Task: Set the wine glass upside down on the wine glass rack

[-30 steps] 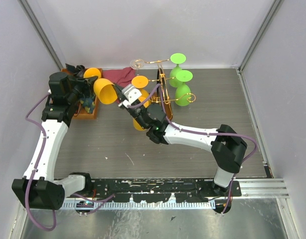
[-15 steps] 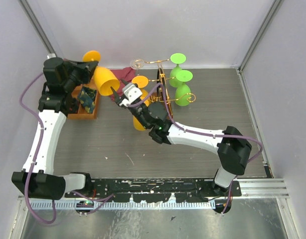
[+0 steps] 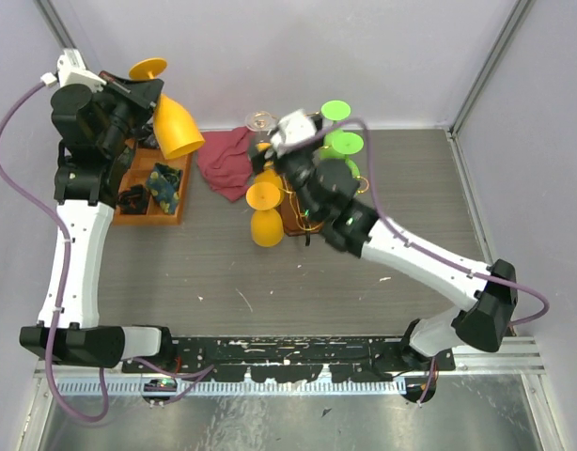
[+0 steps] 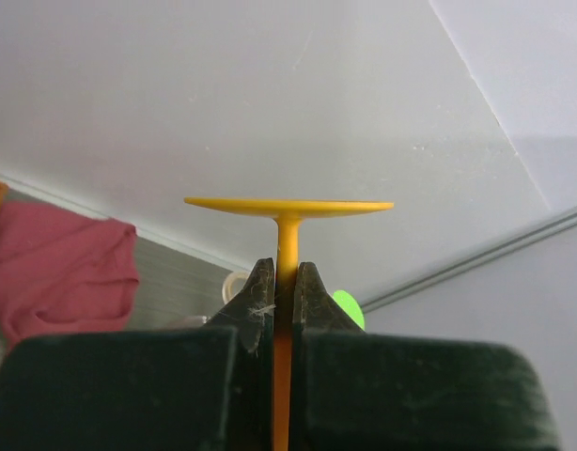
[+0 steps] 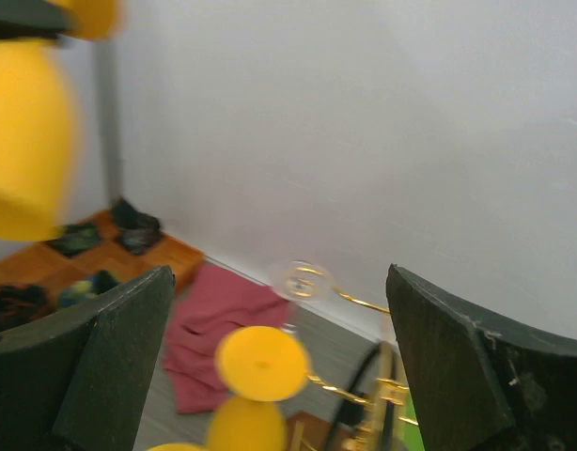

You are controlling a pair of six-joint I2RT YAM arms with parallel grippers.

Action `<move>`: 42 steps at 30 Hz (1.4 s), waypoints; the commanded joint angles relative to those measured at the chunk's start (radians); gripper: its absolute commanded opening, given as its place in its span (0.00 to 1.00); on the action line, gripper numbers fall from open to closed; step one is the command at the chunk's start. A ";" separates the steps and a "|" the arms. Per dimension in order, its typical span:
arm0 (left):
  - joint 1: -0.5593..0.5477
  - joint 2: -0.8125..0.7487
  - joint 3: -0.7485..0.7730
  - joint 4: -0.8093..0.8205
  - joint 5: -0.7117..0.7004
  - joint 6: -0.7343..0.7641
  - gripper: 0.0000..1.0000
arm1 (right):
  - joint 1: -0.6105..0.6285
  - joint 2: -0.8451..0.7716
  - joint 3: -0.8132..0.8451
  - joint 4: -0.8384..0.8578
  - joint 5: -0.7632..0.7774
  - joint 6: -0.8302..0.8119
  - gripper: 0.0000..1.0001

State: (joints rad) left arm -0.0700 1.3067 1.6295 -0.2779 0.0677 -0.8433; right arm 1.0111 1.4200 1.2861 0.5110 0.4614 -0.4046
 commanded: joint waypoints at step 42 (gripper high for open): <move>-1.269 0.315 -0.573 1.596 -0.788 1.146 0.00 | -0.994 -0.047 0.103 -0.467 -0.166 0.409 1.00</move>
State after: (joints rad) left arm -1.3270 1.6119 1.0210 1.1618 -0.6109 0.2802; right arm 0.0330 1.4296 1.3983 -0.0116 0.3252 0.0032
